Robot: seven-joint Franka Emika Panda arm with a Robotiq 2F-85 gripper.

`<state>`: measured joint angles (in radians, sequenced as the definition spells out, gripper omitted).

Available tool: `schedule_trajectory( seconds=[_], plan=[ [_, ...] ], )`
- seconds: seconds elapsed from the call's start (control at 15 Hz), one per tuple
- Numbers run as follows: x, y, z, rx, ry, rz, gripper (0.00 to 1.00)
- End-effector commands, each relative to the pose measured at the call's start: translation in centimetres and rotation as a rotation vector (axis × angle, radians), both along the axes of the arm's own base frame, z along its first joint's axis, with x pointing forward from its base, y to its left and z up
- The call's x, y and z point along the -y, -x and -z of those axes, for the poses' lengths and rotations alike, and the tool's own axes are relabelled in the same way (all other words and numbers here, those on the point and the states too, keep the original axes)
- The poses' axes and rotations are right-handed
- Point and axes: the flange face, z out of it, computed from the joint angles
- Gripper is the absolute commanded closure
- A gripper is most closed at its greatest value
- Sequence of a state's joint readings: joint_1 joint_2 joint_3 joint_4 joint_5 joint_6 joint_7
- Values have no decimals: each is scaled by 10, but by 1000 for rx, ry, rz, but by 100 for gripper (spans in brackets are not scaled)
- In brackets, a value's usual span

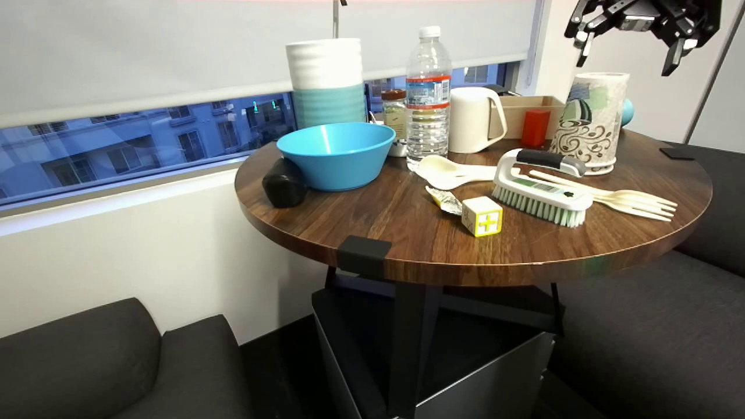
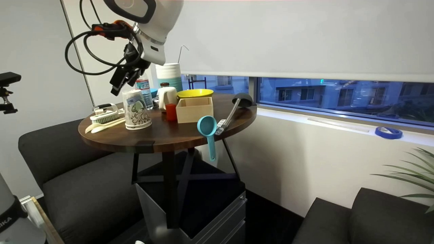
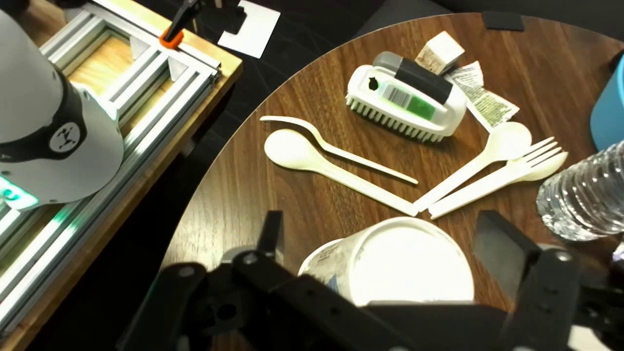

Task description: Stack up the cups then turn them upright

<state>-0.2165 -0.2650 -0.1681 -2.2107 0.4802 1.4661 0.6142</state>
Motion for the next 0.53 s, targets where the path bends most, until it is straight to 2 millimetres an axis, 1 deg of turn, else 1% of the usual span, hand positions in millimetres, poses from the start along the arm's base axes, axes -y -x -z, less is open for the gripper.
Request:
schedule_trajectory(
  seconds=[0.0, 0.27, 0.47],
  plan=[
    [11, -13, 4, -62, -54, 118, 0],
    [20, -18, 9, -93, -61, 191, 0],
    [20, -20, 14, -115, -55, 216, 0]
  ],
)
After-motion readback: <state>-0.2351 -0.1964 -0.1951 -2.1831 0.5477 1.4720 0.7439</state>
